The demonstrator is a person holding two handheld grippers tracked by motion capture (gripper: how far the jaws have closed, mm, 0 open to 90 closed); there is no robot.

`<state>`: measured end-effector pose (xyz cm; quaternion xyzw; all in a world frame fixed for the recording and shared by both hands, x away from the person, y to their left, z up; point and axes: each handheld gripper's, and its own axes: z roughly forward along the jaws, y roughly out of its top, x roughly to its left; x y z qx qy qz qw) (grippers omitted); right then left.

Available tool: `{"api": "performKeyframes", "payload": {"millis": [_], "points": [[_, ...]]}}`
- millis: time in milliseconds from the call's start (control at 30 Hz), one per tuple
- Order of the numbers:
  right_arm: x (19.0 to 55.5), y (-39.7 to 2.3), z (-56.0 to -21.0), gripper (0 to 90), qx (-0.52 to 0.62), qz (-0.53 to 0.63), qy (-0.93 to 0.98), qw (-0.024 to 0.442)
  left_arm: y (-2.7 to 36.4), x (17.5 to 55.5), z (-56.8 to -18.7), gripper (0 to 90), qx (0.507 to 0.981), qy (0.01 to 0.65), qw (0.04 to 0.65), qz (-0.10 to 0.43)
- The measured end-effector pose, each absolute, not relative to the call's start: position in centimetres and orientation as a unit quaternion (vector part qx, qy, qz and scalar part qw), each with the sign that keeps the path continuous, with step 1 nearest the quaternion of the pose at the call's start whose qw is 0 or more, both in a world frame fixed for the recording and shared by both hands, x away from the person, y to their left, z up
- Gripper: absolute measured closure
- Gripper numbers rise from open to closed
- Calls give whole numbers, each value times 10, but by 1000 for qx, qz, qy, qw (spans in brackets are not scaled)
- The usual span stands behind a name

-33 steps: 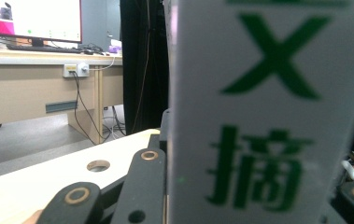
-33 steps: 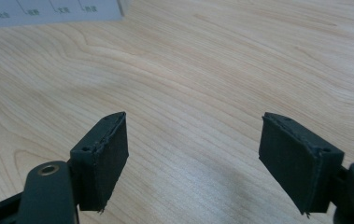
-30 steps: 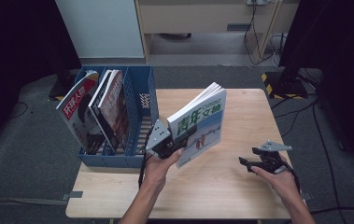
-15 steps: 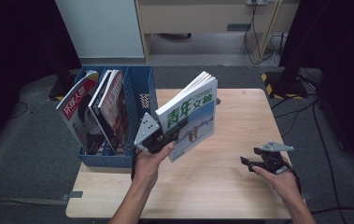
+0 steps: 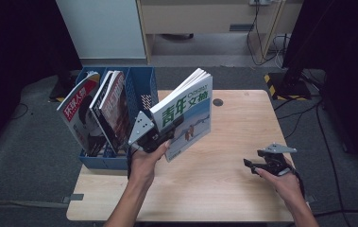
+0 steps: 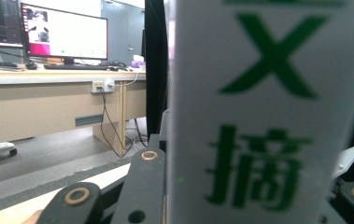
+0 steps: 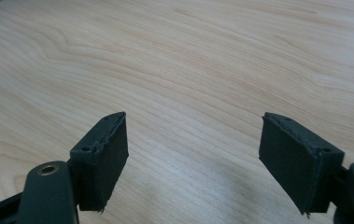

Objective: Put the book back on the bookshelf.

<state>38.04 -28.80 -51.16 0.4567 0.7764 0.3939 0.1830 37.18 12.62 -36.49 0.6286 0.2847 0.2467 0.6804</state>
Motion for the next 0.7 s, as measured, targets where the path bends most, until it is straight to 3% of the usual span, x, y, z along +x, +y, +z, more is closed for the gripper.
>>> {"api": "performKeyframes", "payload": {"millis": [700], "points": [[381, -287, -512, 238, 462, 393, 773, 186, 157, 364, -345, 736, 615, 297, 681, 265]]}}
